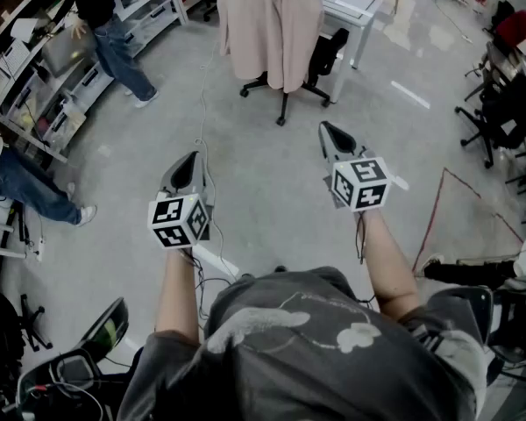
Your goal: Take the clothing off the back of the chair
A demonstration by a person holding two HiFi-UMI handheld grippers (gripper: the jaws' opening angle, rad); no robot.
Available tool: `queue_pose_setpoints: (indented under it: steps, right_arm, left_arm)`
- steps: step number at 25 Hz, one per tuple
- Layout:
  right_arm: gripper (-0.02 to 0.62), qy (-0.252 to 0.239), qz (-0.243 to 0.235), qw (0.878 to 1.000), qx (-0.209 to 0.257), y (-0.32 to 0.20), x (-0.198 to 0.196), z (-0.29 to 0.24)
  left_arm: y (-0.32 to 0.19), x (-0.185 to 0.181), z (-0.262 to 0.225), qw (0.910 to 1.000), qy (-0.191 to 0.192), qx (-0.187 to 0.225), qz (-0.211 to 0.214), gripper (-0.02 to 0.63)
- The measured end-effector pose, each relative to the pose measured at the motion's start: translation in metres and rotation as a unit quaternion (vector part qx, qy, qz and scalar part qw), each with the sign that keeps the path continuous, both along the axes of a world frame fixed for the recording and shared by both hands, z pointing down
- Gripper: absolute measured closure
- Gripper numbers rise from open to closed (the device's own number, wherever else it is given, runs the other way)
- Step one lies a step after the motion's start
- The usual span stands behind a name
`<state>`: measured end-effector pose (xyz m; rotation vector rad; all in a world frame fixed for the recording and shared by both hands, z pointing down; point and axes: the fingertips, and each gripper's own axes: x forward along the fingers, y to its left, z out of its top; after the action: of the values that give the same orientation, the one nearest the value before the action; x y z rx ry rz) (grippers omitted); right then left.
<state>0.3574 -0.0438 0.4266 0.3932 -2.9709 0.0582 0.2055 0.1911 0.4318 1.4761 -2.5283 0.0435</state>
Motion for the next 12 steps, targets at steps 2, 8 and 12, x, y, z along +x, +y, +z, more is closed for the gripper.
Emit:
queue_pose_setpoints:
  steps: [2,8,12]
  right_arm:
    - [0.604,-0.001,-0.001,1.0,-0.001,-0.003,0.0,0.002]
    - [0.604,0.002,-0.005,1.0,-0.003,-0.006,0.005,0.006]
    - [0.604,0.002,-0.006,1.0,-0.007,-0.006,0.006,0.009]
  left_arm:
    - [-0.005,0.0,0.0,1.0,-0.001,0.001,0.0,0.606]
    - [-0.012,0.006,0.004,1.0,0.001,-0.001,0.002,0.606]
    - [-0.008,0.013,0.007,1.0,0.001,-0.003,-0.001,0.606]
